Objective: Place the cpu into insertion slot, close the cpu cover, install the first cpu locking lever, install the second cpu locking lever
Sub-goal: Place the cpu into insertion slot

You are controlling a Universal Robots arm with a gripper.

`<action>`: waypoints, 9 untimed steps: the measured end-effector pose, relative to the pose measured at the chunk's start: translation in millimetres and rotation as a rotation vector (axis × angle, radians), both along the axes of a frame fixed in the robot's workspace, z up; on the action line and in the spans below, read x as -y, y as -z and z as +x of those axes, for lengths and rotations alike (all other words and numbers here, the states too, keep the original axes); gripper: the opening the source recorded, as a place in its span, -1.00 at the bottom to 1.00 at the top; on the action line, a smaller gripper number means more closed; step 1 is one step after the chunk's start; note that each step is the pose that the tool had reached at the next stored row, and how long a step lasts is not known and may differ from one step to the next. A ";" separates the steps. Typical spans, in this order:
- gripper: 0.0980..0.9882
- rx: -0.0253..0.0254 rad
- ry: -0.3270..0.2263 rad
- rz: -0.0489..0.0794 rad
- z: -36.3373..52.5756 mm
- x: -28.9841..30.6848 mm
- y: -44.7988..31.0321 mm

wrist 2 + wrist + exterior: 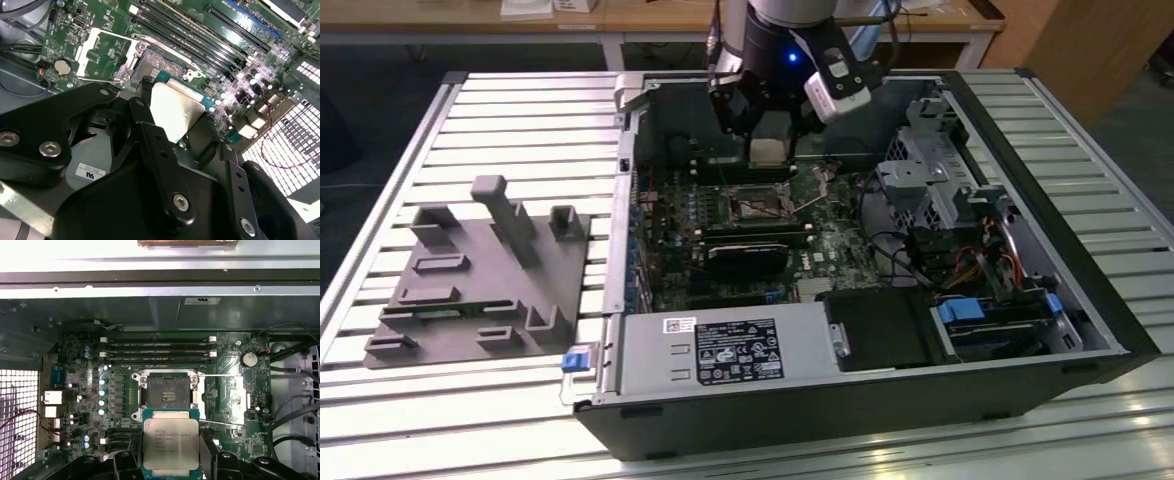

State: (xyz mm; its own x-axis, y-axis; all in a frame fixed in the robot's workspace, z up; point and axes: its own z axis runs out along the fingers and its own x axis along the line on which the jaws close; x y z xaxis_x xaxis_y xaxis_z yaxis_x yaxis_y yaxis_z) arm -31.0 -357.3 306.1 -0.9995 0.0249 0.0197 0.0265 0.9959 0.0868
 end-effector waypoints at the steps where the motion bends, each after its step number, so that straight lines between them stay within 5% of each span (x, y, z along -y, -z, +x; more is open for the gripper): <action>1: 0.00 -0.0001 0.000 0.000 0.0 -0.1 1.4; 9: 0.00 -0.0003 0.000 0.000 0.0 -0.2 15.2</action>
